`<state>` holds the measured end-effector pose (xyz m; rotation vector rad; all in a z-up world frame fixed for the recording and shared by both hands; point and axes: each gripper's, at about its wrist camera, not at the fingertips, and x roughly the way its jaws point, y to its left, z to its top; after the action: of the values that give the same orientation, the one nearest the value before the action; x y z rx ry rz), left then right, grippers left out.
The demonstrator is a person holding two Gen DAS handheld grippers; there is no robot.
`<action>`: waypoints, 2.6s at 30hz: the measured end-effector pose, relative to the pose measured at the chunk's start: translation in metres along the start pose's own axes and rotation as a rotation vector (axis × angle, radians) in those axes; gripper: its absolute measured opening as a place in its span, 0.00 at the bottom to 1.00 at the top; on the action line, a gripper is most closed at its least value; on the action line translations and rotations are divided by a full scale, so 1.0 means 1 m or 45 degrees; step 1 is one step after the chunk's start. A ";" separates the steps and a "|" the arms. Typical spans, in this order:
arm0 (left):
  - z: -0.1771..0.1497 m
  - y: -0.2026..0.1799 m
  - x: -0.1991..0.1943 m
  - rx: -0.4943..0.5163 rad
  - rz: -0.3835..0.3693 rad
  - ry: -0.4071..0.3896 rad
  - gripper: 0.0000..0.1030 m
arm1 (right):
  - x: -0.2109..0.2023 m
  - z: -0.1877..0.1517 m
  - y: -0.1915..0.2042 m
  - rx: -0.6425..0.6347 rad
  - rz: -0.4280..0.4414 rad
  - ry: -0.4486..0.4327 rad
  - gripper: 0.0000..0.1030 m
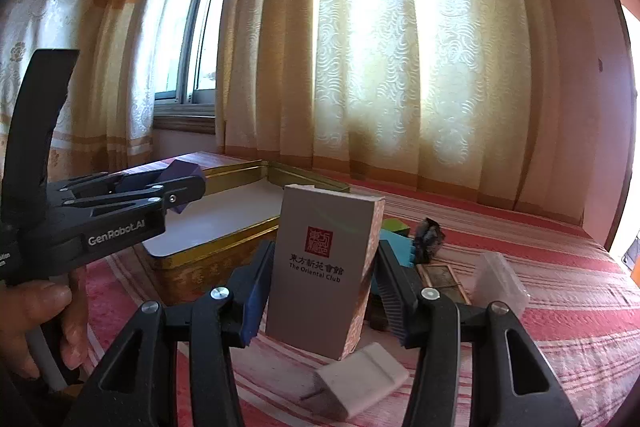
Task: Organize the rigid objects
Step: 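Carry the purple cube and cream box over the tin tray with both grippers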
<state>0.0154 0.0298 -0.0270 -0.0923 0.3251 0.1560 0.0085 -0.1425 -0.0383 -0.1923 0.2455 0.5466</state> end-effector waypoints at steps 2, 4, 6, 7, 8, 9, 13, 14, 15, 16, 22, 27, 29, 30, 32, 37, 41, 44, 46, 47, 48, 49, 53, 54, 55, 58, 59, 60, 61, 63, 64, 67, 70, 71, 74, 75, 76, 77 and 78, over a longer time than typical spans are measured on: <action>0.000 0.001 0.000 0.001 -0.001 -0.001 0.38 | 0.001 0.001 0.004 -0.010 0.010 0.000 0.51; 0.000 0.001 0.000 0.000 -0.002 -0.001 0.38 | 0.002 0.001 0.008 -0.016 0.021 0.001 0.51; 0.000 0.001 0.000 -0.001 -0.001 -0.002 0.38 | 0.003 0.001 0.012 -0.021 0.028 0.002 0.51; 0.000 0.001 -0.001 -0.001 0.000 -0.003 0.38 | 0.003 0.001 0.013 -0.026 0.033 0.003 0.51; 0.000 0.002 -0.001 -0.003 0.003 -0.005 0.38 | 0.003 0.002 0.014 -0.028 0.036 0.003 0.51; 0.000 0.003 -0.001 -0.005 0.005 -0.005 0.38 | 0.004 0.002 0.016 -0.030 0.041 0.004 0.51; 0.001 0.009 -0.001 -0.014 0.012 -0.003 0.38 | 0.005 0.002 0.020 -0.039 0.057 0.005 0.51; 0.001 0.010 -0.001 -0.015 0.014 -0.003 0.38 | 0.006 0.003 0.021 -0.042 0.060 0.006 0.51; 0.001 0.011 -0.001 -0.017 0.018 -0.003 0.38 | 0.007 0.003 0.022 -0.043 0.064 0.007 0.51; 0.001 0.012 -0.001 -0.018 0.021 -0.004 0.38 | 0.008 0.003 0.023 -0.044 0.068 0.008 0.51; 0.001 0.021 -0.001 -0.027 0.040 -0.001 0.38 | 0.011 0.005 0.030 -0.047 0.100 0.021 0.51; 0.001 0.030 -0.001 -0.042 0.060 0.004 0.38 | 0.013 0.006 0.040 -0.067 0.116 0.019 0.51; 0.001 0.032 -0.001 -0.045 0.068 0.005 0.38 | 0.013 0.006 0.042 -0.070 0.117 0.019 0.51; 0.001 0.033 -0.001 -0.046 0.069 0.006 0.38 | 0.014 0.006 0.043 -0.069 0.118 0.022 0.51; 0.001 0.035 -0.001 -0.047 0.071 0.009 0.38 | 0.015 0.007 0.044 -0.064 0.120 0.027 0.51; 0.002 0.039 0.000 -0.047 0.076 0.018 0.38 | 0.020 0.009 0.047 -0.058 0.145 0.049 0.51; 0.002 0.046 0.003 -0.059 0.078 0.041 0.38 | 0.024 0.010 0.051 -0.058 0.165 0.065 0.51; 0.003 0.050 0.007 -0.059 0.076 0.071 0.38 | 0.027 0.011 0.052 -0.051 0.181 0.085 0.51; 0.003 0.054 0.010 -0.066 0.072 0.087 0.38 | 0.031 0.011 0.052 -0.039 0.194 0.105 0.51; 0.004 0.056 0.011 -0.073 0.071 0.097 0.38 | 0.032 0.011 0.051 -0.032 0.201 0.114 0.51; 0.004 0.059 0.012 -0.081 0.066 0.106 0.38 | 0.034 0.012 0.050 -0.023 0.209 0.125 0.51; 0.004 0.061 0.013 -0.090 0.061 0.116 0.38 | 0.036 0.013 0.049 -0.011 0.218 0.135 0.51; 0.005 0.070 0.020 -0.119 0.037 0.163 0.38 | 0.043 0.017 0.049 0.003 0.244 0.162 0.51; 0.005 0.071 0.023 -0.124 0.029 0.179 0.38 | 0.044 0.018 0.050 -0.007 0.243 0.163 0.51; 0.005 0.071 0.024 -0.128 0.019 0.192 0.38 | 0.045 0.020 0.051 -0.019 0.237 0.160 0.51; 0.007 0.071 0.030 -0.119 -0.002 0.232 0.38 | 0.050 0.026 0.050 -0.006 0.255 0.181 0.51; 0.008 0.071 0.032 -0.114 -0.012 0.245 0.38 | 0.053 0.028 0.048 0.005 0.265 0.194 0.51; 0.010 0.071 0.034 -0.110 -0.024 0.255 0.38 | 0.056 0.032 0.046 0.016 0.272 0.208 0.51; 0.011 0.071 0.036 -0.103 -0.029 0.262 0.38 | 0.058 0.034 0.044 0.019 0.272 0.213 0.51; 0.016 0.070 0.040 -0.074 -0.033 0.280 0.38 | 0.063 0.042 0.041 0.030 0.280 0.226 0.51; 0.018 0.070 0.042 -0.064 -0.035 0.286 0.38 | 0.066 0.047 0.039 0.042 0.289 0.238 0.51; 0.025 0.067 0.049 -0.028 -0.037 0.309 0.38 | 0.075 0.061 0.036 0.051 0.299 0.261 0.51; 0.033 0.066 0.059 -0.011 -0.048 0.340 0.38 | 0.084 0.072 0.036 0.021 0.287 0.270 0.51; 0.035 0.067 0.062 -0.009 -0.054 0.353 0.38 | 0.087 0.074 0.036 0.016 0.285 0.278 0.51; 0.042 0.068 0.074 0.002 -0.051 0.385 0.38 | 0.100 0.083 0.035 0.006 0.289 0.304 0.51; 0.046 0.069 0.080 0.006 -0.048 0.402 0.38 | 0.107 0.087 0.035 0.001 0.288 0.317 0.51; 0.048 0.069 0.084 0.004 -0.051 0.418 0.38 | 0.112 0.089 0.035 -0.002 0.287 0.327 0.51; 0.050 0.070 0.089 -0.004 -0.060 0.442 0.38 | 0.118 0.091 0.034 -0.003 0.286 0.339 0.51; 0.052 0.071 0.093 -0.007 -0.062 0.458 0.38 | 0.125 0.094 0.033 0.008 0.289 0.355 0.51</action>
<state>0.1071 0.1190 -0.0125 -0.1337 0.6805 0.0911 0.1110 -0.0311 0.0122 -0.2365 0.5441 0.7445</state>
